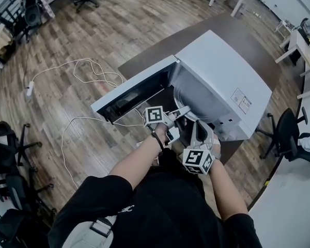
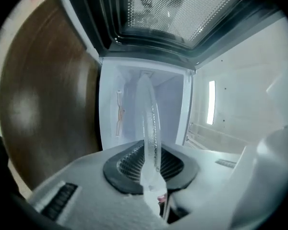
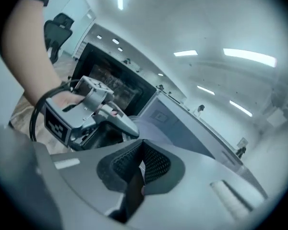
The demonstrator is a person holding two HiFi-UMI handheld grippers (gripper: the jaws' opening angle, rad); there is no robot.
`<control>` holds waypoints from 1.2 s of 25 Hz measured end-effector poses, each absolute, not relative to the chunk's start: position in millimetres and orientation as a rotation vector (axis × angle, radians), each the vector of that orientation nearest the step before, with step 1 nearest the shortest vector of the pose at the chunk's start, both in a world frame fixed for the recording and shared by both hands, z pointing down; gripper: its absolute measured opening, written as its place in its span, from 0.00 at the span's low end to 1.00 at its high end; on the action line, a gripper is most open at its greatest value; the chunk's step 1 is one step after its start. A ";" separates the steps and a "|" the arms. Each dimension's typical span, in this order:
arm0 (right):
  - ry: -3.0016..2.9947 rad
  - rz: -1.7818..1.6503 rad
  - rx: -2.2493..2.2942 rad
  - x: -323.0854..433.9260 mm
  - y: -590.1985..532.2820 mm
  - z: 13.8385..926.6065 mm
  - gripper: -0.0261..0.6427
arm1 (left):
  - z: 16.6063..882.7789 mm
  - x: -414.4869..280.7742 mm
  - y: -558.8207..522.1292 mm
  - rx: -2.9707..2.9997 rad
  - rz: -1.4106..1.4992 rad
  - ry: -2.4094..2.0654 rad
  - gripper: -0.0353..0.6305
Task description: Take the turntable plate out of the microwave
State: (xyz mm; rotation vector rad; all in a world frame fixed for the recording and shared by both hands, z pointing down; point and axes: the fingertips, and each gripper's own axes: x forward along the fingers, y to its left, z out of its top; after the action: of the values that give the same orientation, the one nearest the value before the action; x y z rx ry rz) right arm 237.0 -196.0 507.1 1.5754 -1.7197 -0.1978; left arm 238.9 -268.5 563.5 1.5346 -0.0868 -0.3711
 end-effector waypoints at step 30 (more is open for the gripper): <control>-1.756 0.228 2.222 248.4 -50.5 451.1 0.05 | 504.2 101.6 -117.7 1.616 -0.393 -0.011 0.13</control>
State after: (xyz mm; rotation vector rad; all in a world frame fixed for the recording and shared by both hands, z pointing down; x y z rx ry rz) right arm 248.4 -50.5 451.1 2.2220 -1.7564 0.2282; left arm 101.6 -117.7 504.2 1.6157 -0.0107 -0.3931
